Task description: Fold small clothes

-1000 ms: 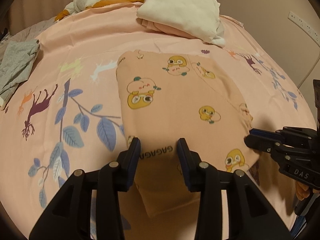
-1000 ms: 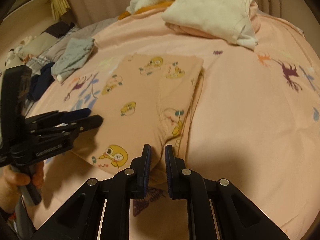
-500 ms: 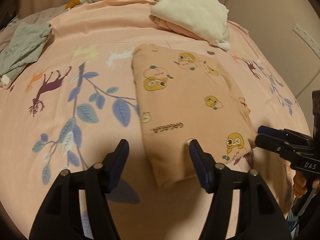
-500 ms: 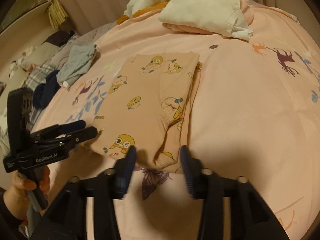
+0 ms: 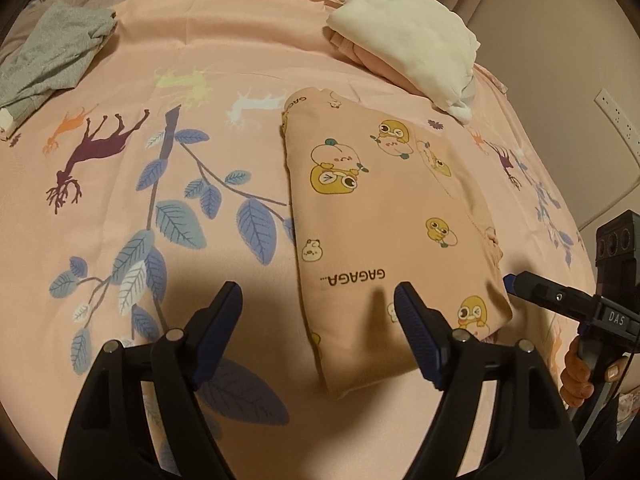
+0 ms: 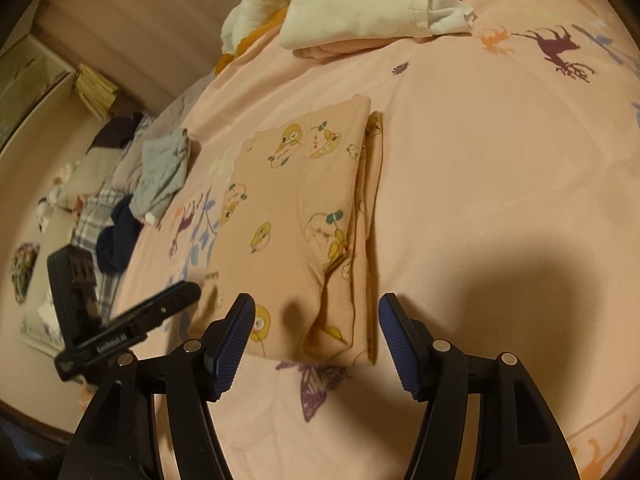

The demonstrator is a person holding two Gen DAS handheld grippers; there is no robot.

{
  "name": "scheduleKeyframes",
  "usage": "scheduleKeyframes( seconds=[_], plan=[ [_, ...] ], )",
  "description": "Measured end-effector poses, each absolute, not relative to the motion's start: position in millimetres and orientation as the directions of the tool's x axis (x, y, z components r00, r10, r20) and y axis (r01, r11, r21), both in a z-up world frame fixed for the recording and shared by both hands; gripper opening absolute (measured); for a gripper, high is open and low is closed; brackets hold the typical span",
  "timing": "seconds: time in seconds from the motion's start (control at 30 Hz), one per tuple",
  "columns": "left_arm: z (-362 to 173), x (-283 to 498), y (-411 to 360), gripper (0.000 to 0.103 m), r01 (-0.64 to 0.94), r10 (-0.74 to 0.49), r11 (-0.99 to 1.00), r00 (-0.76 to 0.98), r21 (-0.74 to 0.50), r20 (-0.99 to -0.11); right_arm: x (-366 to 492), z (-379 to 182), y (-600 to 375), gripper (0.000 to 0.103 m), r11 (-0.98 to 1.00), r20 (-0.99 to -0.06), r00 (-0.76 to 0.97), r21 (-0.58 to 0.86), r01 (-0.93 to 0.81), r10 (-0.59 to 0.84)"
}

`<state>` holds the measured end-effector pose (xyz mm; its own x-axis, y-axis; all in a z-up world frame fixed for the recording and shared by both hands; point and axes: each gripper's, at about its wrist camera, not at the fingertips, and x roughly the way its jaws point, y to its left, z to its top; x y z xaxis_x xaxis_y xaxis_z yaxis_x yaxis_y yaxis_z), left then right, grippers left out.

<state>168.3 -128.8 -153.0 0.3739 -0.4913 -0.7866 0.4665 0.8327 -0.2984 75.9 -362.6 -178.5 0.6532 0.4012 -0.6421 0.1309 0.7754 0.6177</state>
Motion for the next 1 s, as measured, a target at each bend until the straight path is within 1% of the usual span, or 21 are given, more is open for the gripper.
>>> scheduleKeyframes(
  seconds=[0.33,1.0],
  plan=[
    [-158,179,-133,0.078,0.462,-0.495,0.832,0.365,-0.308,-0.788,88,-182,-370,0.064,0.750,-0.631,0.661,0.643,0.154,0.405],
    [-163,192,-148,0.079,0.474,-0.492,0.829,0.361,-0.298,-0.793,109,-185,-376,0.064,0.726,-0.608,0.667,0.672,0.143,0.431]
  ],
)
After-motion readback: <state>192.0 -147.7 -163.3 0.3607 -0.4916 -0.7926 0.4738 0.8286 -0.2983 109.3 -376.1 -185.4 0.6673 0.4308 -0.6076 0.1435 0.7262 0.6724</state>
